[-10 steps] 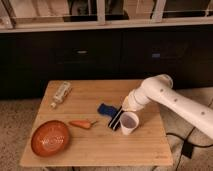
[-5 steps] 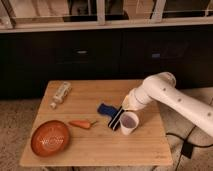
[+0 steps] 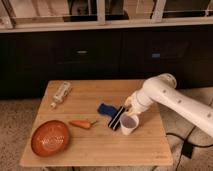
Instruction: Place the ceramic cup in the ceramic bowl
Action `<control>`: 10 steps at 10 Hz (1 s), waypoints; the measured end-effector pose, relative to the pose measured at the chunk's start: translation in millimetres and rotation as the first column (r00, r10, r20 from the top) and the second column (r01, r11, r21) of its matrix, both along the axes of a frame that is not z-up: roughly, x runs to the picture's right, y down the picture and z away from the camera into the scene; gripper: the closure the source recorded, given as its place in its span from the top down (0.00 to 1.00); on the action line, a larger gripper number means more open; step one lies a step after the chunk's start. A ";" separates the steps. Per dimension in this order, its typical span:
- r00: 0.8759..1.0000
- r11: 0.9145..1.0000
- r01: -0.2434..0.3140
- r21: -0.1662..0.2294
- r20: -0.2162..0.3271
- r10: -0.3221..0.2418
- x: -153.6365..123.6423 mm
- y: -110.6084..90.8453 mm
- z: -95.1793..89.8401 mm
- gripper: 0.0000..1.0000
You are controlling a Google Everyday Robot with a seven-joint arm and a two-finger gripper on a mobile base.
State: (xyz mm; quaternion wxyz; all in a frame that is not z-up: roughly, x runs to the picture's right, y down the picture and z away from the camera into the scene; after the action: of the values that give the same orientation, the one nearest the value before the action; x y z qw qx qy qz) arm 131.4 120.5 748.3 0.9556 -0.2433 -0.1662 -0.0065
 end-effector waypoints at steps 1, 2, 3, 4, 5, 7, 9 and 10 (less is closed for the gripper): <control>1.000 1.000 0.009 -0.016 -0.018 -0.010 4.6 2.2 2.1 0.80; 1.000 0.999 0.016 -0.028 -0.026 -0.017 3.9 6.6 6.5 0.80; 0.999 0.999 0.020 -0.038 -0.029 -0.021 2.7 10.6 11.1 0.80; 0.999 0.998 0.021 -0.051 -0.032 -0.023 1.7 13.5 15.5 0.80; 0.999 0.998 0.015 -0.067 -0.038 -0.017 1.6 19.1 23.9 0.80; 0.999 0.997 -0.012 -0.077 -0.050 0.008 0.8 27.6 39.0 0.74; 0.996 0.996 -0.063 -0.071 -0.061 0.058 4.8 27.2 47.4 0.52; 0.996 0.995 -0.076 -0.071 -0.062 0.071 5.5 26.7 50.3 0.44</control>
State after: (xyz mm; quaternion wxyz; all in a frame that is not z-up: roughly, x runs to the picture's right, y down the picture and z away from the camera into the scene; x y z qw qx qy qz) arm 136.9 147.2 798.7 0.9502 -0.2719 -0.1465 0.0420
